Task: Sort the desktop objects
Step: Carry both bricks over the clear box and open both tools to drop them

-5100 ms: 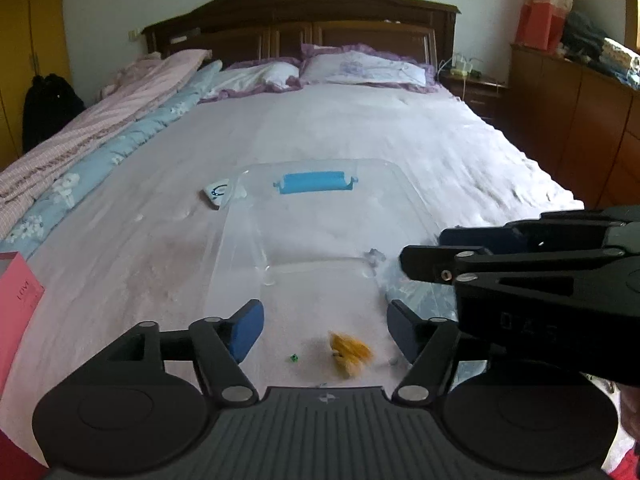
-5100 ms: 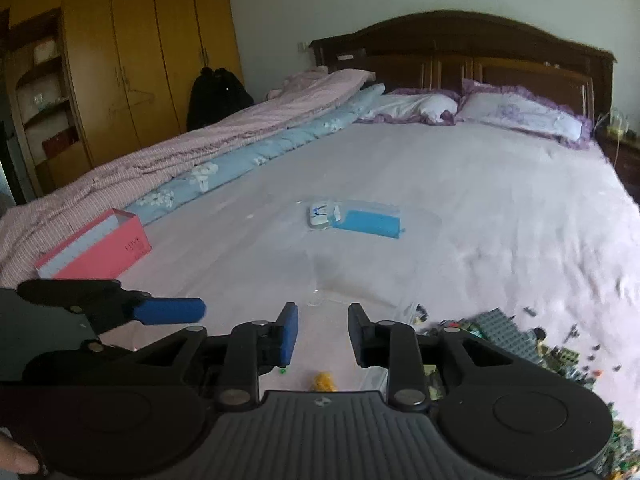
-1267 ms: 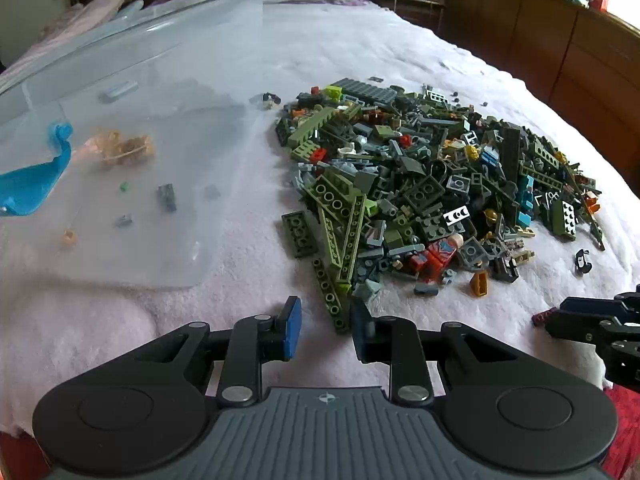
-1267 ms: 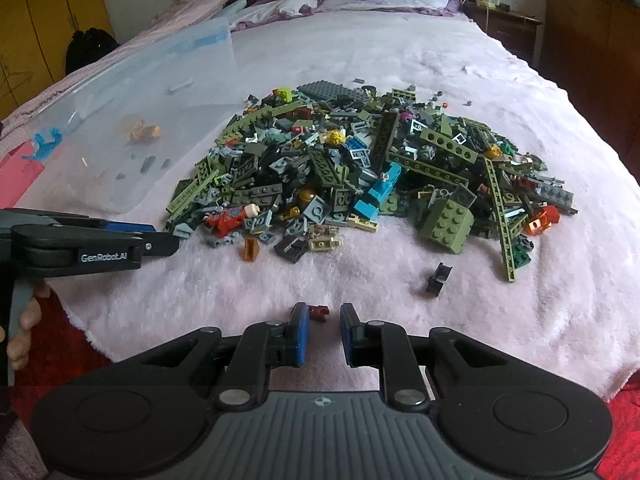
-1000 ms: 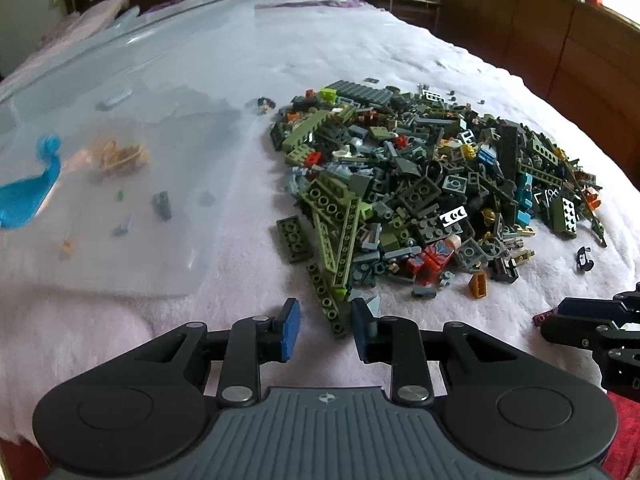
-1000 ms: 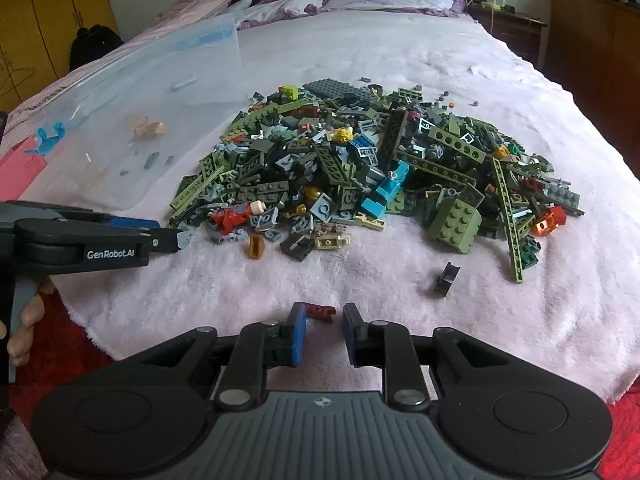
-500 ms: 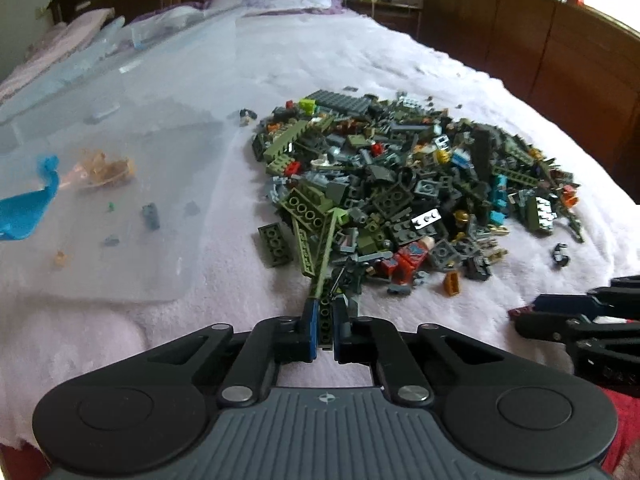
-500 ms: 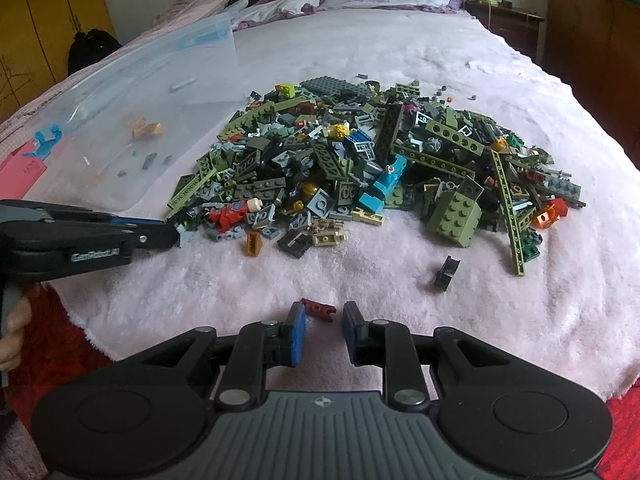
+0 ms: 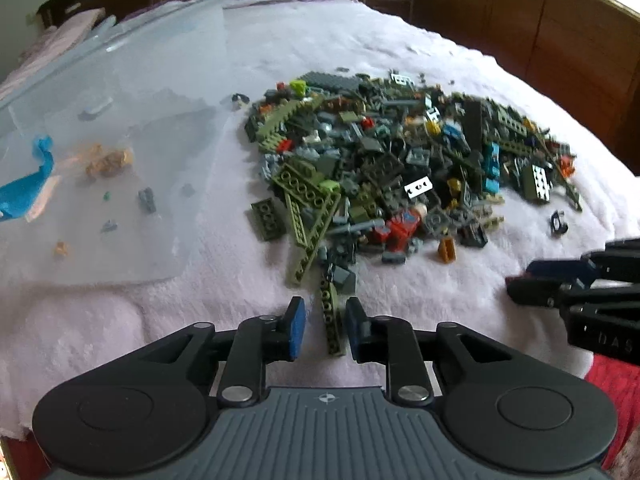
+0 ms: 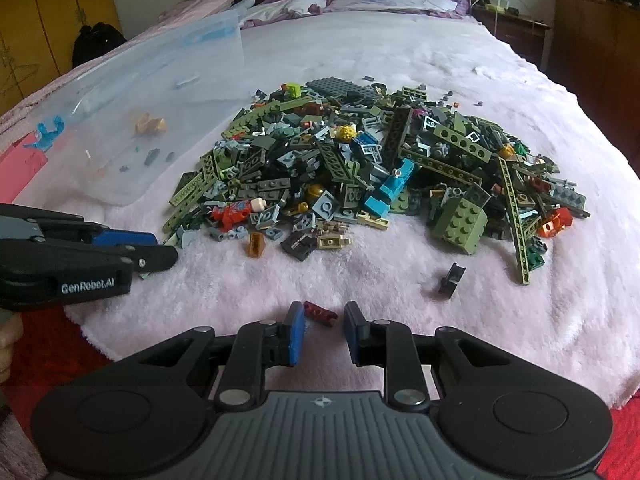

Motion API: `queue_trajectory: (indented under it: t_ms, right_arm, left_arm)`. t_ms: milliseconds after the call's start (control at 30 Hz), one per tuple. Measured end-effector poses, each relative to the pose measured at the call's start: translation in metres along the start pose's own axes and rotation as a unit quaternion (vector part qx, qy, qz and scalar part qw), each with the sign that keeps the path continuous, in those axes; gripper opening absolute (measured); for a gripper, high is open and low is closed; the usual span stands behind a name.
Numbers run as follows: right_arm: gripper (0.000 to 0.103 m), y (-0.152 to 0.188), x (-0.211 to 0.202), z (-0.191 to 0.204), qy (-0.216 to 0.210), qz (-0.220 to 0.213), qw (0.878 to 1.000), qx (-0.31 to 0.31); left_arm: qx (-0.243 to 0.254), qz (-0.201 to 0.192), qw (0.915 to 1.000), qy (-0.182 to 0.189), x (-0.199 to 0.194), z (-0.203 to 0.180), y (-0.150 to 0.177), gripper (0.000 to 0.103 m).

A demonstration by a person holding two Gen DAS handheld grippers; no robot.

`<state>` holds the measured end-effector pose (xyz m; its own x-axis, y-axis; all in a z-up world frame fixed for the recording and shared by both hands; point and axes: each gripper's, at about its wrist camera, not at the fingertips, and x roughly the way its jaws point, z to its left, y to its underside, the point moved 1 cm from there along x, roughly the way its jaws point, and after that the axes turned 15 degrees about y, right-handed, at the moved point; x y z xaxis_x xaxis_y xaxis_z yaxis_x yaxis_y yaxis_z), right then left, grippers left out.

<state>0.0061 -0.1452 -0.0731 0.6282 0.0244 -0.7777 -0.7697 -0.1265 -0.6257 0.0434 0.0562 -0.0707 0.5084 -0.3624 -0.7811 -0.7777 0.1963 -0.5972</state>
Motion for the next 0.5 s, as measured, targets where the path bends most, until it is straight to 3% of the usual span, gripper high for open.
queue_trajectory:
  t_ms: [167,500]
  right_arm:
    - [0.023,0.001,-0.001,0.005,0.007,-0.007,1.000,-0.018]
    - [0.011,0.000,-0.012,0.006,0.001,-0.020,1.000,-0.010]
  left_arm:
    - [0.011,0.000,0.9999,0.008,0.000,-0.006,0.001,0.009]
    - [0.018,-0.025,0.9992,0.026,-0.026,-0.022,-0.001,0.009]
